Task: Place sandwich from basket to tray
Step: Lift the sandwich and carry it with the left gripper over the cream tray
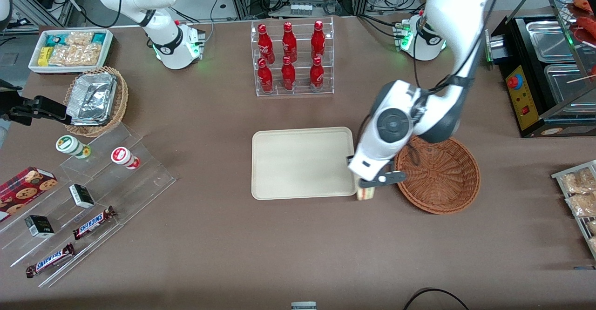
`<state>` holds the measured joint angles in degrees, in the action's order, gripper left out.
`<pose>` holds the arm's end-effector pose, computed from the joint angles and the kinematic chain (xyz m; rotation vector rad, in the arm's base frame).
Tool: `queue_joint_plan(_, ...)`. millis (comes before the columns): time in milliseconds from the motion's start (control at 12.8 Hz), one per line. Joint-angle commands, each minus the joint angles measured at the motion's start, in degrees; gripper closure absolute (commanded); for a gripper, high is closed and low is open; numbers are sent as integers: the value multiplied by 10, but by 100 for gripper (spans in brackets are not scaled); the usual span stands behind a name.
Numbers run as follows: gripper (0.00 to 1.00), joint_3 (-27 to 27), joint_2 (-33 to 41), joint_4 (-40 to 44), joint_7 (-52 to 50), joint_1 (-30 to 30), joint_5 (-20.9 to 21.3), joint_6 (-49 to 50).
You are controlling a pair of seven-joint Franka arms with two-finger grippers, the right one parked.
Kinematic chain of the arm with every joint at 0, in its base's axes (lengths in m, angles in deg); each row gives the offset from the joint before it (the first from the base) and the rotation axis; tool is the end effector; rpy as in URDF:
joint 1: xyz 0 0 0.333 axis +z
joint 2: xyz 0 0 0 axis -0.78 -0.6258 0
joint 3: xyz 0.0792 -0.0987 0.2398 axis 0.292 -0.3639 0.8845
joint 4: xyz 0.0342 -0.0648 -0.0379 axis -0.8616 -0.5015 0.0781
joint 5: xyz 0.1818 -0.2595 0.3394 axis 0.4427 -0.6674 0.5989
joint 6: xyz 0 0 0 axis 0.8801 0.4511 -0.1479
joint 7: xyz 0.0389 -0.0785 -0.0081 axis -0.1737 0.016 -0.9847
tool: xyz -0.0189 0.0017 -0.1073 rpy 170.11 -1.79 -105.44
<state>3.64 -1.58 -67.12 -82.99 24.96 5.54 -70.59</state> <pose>0.6081 -0.3779 0.2425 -3.1240 -0.2398 0.1293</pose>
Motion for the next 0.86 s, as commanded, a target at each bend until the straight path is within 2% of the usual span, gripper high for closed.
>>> queue_joint_plan(0, 100, 9, -62, 86, -35, -47, -9, 25)
queue_joint_plan(314, 100, 9, -119, 145, -84, -115, -20, 21)
queue_joint_plan(784, 100, 11, -152, 170, -152, -154, -13, 19)
